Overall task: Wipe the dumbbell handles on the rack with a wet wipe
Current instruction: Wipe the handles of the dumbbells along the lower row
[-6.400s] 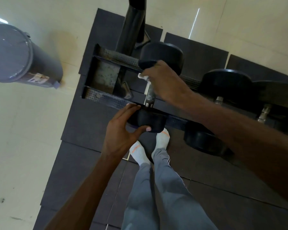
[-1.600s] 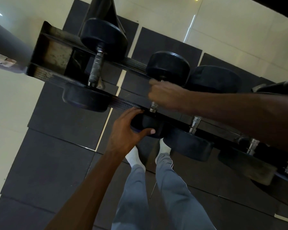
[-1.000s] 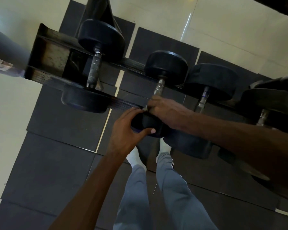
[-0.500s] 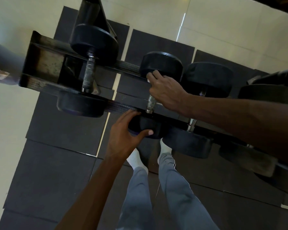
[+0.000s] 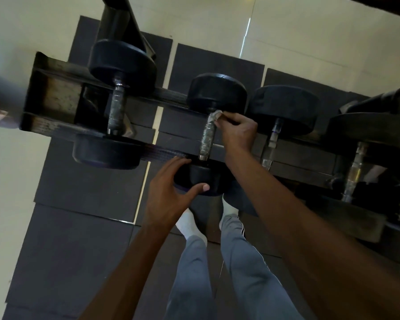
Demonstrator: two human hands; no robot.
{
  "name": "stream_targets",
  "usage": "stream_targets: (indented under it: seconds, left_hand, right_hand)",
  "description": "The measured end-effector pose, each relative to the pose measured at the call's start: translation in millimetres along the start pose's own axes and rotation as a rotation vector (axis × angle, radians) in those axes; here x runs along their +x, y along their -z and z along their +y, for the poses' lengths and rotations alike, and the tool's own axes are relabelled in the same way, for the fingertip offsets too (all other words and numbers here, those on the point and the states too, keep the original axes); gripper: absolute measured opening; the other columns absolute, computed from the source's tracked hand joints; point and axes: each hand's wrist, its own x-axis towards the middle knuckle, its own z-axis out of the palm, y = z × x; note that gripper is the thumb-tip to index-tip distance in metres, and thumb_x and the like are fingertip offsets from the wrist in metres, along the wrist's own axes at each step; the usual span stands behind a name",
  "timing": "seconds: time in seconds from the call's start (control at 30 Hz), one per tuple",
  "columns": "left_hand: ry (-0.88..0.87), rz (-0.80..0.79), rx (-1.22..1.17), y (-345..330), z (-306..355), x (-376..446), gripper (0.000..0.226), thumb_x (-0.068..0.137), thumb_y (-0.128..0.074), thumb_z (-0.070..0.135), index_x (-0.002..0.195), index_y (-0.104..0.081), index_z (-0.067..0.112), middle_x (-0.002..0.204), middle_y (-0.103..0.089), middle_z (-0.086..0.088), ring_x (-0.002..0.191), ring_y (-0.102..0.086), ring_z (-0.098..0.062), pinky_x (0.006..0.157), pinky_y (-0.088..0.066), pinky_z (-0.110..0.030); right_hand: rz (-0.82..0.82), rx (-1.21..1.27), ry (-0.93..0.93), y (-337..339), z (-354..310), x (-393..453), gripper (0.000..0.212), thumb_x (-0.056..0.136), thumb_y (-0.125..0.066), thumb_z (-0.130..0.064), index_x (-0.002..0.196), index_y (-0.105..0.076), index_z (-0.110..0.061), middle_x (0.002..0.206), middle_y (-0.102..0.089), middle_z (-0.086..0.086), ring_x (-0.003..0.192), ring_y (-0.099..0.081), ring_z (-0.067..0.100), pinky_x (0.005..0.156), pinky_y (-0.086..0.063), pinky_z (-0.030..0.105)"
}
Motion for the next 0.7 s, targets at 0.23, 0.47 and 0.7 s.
stream_targets:
  seconds: [0.23, 0.47, 0.7]
  left_hand:
    - [0.021, -0.004, 0.005, -0.3, 0.3, 2.0, 0.074, 0.070, -0.090, 0.049, 0.131, -0.066, 0.015, 0.136, -0.064, 0.002, 0.129, -0.057, -0.010, 0.108, -0.049, -0.034]
    - [0.036, 0.003, 0.005, -1.8, 0.0, 0.8, 0.073, 0.070, -0.090, 0.050, 0.131, -0.067, 0.016, 0.136, -0.064, 0.003, 0.131, -0.056, -0.011, 0.108, -0.049, -0.038]
    - [0.020, -0.010, 0.012, -0.1, 1.1, 1.5, 0.072, 0.070, -0.091, 0.048, 0.130, -0.066, 0.016, 0.133, -0.065, 0.003, 0.127, -0.058, -0.012, 0.106, -0.051, -0.037]
  right_hand:
    - [0.072, -0.173, 0.101, -9.7, 0.6, -10.6, 0.006, 0.078, -0.084, -0.014, 0.084, -0.082, -0.014, 0.082, -0.078, 0.001, 0.079, -0.071, 0.014, 0.075, -0.054, 0.018]
    - [0.082, -0.162, 0.035, -10.4, -0.9, 3.3, 0.010, 0.072, -0.089, -0.024, 0.077, -0.081, -0.021, 0.079, -0.076, -0.005, 0.082, -0.072, 0.015, 0.082, -0.058, 0.028]
    - [0.000, -0.268, 0.004, 1.6, 8.6, -27.8, 0.016, 0.076, -0.085, -0.015, 0.066, -0.073, -0.020, 0.076, -0.075, 0.002, 0.071, -0.069, 0.013, 0.074, -0.060, 0.033]
